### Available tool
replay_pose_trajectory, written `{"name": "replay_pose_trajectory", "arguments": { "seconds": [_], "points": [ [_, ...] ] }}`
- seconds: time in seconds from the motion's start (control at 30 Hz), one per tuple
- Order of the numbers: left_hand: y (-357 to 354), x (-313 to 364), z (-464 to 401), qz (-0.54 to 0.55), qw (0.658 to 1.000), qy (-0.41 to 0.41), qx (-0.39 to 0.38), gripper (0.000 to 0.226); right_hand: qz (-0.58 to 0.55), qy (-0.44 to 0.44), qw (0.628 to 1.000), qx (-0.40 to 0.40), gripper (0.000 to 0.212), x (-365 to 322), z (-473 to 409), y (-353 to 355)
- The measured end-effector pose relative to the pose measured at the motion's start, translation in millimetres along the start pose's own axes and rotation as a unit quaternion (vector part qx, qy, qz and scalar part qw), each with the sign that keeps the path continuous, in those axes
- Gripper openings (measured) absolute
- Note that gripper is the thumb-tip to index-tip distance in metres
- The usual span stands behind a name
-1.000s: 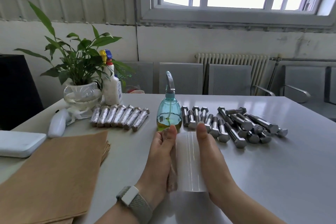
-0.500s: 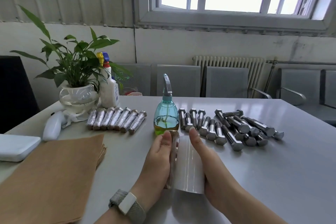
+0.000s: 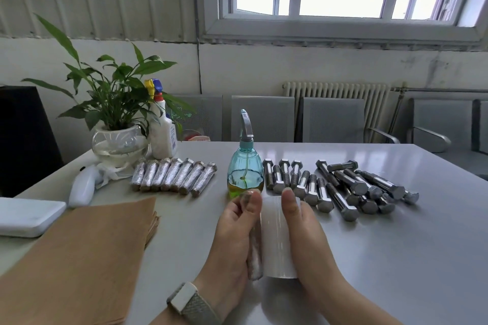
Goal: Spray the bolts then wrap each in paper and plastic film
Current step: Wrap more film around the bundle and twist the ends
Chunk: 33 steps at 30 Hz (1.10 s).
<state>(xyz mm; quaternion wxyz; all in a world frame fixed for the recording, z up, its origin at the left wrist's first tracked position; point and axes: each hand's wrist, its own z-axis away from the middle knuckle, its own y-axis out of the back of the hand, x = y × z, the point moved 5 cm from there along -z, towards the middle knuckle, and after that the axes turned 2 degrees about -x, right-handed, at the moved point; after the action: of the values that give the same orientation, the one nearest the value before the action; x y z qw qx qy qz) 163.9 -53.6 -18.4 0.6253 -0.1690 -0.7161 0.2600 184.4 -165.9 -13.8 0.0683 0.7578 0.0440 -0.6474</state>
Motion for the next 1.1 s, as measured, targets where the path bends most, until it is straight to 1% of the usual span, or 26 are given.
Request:
{"name": "replay_pose_trajectory", "arguments": {
  "seconds": [0.07, 0.1, 0.13, 0.2, 0.27, 0.33, 0.4, 0.43, 0.5, 0.57, 0.63, 0.73, 0.8, 0.9, 0.93, 1.03, 1.1],
  "points": [
    [-4.3, -1.5, 0.6, 0.012, 0.999, 0.003, -0.034, 0.043, 0.028, -0.007, 0.999, 0.015, 0.089, 1.2, -2.8, 4.1],
    [-3.7, -3.3, 0.1, 0.006, 0.999, 0.005, -0.039, 0.040, 0.025, -0.017, 0.999, 0.015, 0.088, 2.6, -4.0, 5.5],
    [-2.0, -4.3, -0.7, -0.018, 0.999, 0.000, -0.042, 0.037, 0.010, -0.027, 1.000, 0.007, 0.082, 3.2, -4.8, 6.0],
    [1.6, -2.6, -2.8, -0.107, 0.993, -0.033, -0.038, 0.031, -0.019, -0.047, 0.999, -0.020, 0.070, 2.0, -4.1, 4.9],
    [1.4, 3.1, -2.2, -0.199, 0.976, -0.077, -0.039, 0.030, -0.041, -0.069, 0.996, -0.041, 0.067, 3.4, -3.9, 4.4],
    [0.6, 8.3, -0.6, -0.283, 0.951, -0.124, -0.030, 0.031, -0.074, -0.086, 0.992, -0.052, 0.066, 5.1, -3.4, 4.6],
    [1.6, 12.0, 2.0, -0.340, 0.924, -0.173, -0.003, 0.031, -0.107, -0.096, 0.988, -0.063, 0.067, 5.6, -2.1, 2.3],
    [1.6, 13.0, 2.4, -0.350, 0.918, -0.188, 0.008, 0.030, -0.118, -0.097, 0.986, -0.065, 0.069, 5.6, -2.0, 1.0],
    [1.7, 13.4, 1.5, -0.340, 0.921, -0.191, 0.018, 0.029, -0.111, -0.095, 0.988, -0.050, 0.076, 5.0, -2.7, 0.7],
    [2.6, 14.2, -0.6, -0.313, 0.934, -0.170, 0.021, 0.028, -0.074, -0.080, 0.994, -0.020, 0.086, 1.9, -5.0, 2.2],
    [3.0, 15.2, -2.9, -0.302, 0.940, -0.158, 0.031, 0.029, -0.035, -0.063, 0.997, 0.014, 0.089, -1.5, -5.7, 4.4],
    [1.1, 14.3, -1.7, -0.289, 0.944, -0.155, 0.041, 0.027, -0.010, -0.037, 0.999, 0.035, 0.081, -3.4, -1.6, 3.2],
    [0.2, 11.0, -0.7, -0.256, 0.956, -0.138, 0.045, 0.030, 0.006, -0.024, 0.999, 0.042, 0.073, -2.3, 1.0, 1.8],
    [-1.0, 3.8, 1.5, -0.130, 0.989, -0.066, 0.024, 0.039, 0.021, -0.025, 0.998, 0.053, 0.071, -1.8, 0.9, 3.2],
    [-2.6, 1.7, 2.4, -0.093, 0.995, -0.037, 0.010, 0.041, 0.026, -0.030, 0.998, 0.056, 0.071, -1.6, -0.5, 4.6],
    [-6.5, -5.1, 3.9, -0.031, 0.999, 0.029, -0.032, 0.044, 0.052, -0.048, 0.996, 0.060, 0.072, -1.3, -3.8, 9.3],
    [-5.6, -11.0, 1.0, -0.014, 0.998, 0.054, -0.039, 0.046, 0.060, -0.065, 0.994, 0.058, 0.077, -1.0, -5.6, 10.7]
  ]
}}
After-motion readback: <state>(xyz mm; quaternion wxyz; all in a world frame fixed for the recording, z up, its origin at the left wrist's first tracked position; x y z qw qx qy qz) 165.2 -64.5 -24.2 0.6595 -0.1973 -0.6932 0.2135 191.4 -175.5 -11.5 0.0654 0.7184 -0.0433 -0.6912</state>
